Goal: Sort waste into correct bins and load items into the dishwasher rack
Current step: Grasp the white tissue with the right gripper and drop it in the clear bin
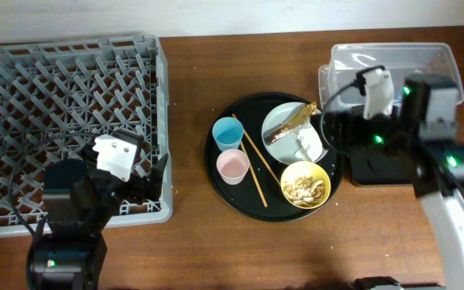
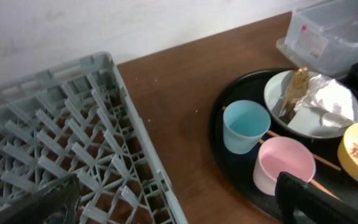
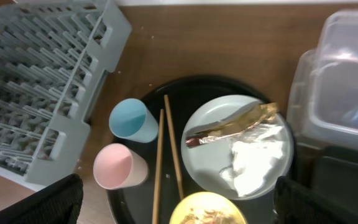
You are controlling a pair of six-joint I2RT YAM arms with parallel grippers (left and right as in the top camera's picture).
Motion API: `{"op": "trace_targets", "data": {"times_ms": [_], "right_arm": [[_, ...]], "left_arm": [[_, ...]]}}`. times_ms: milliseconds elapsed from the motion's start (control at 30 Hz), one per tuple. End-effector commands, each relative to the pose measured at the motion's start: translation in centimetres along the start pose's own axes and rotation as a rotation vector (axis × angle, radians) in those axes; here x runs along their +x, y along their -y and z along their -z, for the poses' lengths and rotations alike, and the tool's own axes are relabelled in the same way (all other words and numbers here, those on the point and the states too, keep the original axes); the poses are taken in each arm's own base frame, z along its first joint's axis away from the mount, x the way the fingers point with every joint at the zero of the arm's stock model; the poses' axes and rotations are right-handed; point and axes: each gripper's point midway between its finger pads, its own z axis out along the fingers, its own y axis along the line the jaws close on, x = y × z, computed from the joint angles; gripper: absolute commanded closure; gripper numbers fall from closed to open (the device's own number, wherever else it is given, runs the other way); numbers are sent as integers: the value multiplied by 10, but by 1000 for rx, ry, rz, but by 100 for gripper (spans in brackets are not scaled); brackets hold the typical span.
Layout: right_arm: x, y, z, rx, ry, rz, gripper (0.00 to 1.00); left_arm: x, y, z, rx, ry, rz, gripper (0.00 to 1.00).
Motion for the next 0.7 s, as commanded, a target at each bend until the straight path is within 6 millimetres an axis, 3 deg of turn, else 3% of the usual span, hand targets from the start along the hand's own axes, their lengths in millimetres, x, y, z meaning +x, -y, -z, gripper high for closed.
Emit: {"op": "trace_targets", "data": {"times_ms": [0,67,133,233,367,467,667], "right_arm": [[5,-3,-45,-132,-101,-131,2],[18,22,-76,-47,-178,-331,1],[43,65,-105,239,-232,-523,1],[65,81,-135,446,-256,-570,1],[82,86,-181,486,-270,-602,0],[92,98,-198,516,-282,-602,7],[97,120,-202,639,-250,-559,12]], "left_arm": [[1,-14,-5,-63,-30,-10,1],[5,-16,-10,-64,-51,-5,1],[10,-16,-14,-58,-77,2,1],[21,-16,-24,-47,-124,14,1],[32,-17,-36,-34,-173,27,1],[41,-18,-45,-25,-214,38,1],[60,-18,-61,-7,-287,57,1]]}}
